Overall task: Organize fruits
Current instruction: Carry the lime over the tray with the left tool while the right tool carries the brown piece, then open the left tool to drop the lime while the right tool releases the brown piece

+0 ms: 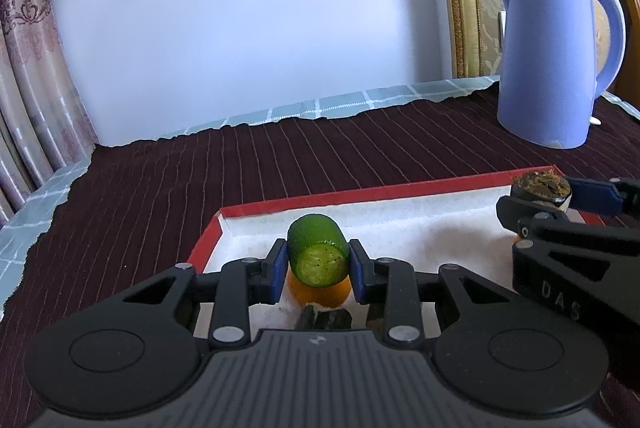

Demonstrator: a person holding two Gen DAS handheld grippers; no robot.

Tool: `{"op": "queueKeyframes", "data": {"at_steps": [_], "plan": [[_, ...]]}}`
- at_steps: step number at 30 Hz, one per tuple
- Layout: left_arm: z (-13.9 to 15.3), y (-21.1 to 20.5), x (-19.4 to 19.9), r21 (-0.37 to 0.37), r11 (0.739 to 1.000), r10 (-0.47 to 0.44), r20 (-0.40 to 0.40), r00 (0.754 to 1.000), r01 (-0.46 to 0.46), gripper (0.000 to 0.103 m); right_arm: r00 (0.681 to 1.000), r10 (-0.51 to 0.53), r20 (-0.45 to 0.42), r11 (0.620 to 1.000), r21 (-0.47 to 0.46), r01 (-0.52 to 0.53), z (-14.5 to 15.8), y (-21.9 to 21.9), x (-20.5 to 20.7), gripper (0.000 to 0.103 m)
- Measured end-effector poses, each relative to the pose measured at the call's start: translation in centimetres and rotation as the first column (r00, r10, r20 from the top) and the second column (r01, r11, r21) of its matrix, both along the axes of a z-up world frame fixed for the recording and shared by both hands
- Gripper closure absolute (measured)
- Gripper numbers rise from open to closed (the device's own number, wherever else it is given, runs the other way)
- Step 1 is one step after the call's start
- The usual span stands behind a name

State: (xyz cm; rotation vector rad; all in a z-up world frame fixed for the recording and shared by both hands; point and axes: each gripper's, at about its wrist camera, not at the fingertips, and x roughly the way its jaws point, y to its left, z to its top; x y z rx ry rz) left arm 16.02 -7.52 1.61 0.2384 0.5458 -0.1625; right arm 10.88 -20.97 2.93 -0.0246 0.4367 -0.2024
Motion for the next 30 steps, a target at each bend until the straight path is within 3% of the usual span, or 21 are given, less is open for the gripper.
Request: {"op": "queueKeyframes", "data": {"at_steps": [22, 25, 27, 29, 30], "plan": [[-0.9, 0.0, 1.1, -0.015, 1.0, 0.009, -0.02, 1.0, -0.009, 0.072, 1.0, -0.028, -0.009, 1.0, 0.0, 0.028, -0.9, -0.5, 1.2, 0.063], [-0.9, 0.0, 1.0, -0.012, 1.0, 0.013, -0.019, 1.0, -0.013, 0.072, 0.999, -0.037, -0.001, 0.999, -0.009, 0.037, -0.9, -0.6, 1.2, 0.051], [-1.0, 0.1, 1.1, -0.013, 1.0, 0.013, -0.027, 1.0, -0.014, 0.072, 0.999, -0.039, 0.003, 0.999, -0.011, 0.039, -0.9, -0.6, 1.0, 0.051], [-1.1, 0.1, 1.1, -0.008, 1.0, 0.016, -0.031, 0.999, -0.017, 0.066, 0.999, -0.038, 0.002, 0.999, -0.007, 0.038, -0.9, -0.6, 0.9, 0.047], [-1.0, 0.2, 1.1, -0.009, 1.0, 0.021, -0.03, 0.999, -0.022, 0.054, 0.999, -0.039, 0.002, 0.999, -0.009, 0.039, -1.0, -0.6, 0.9, 0.047]]}}
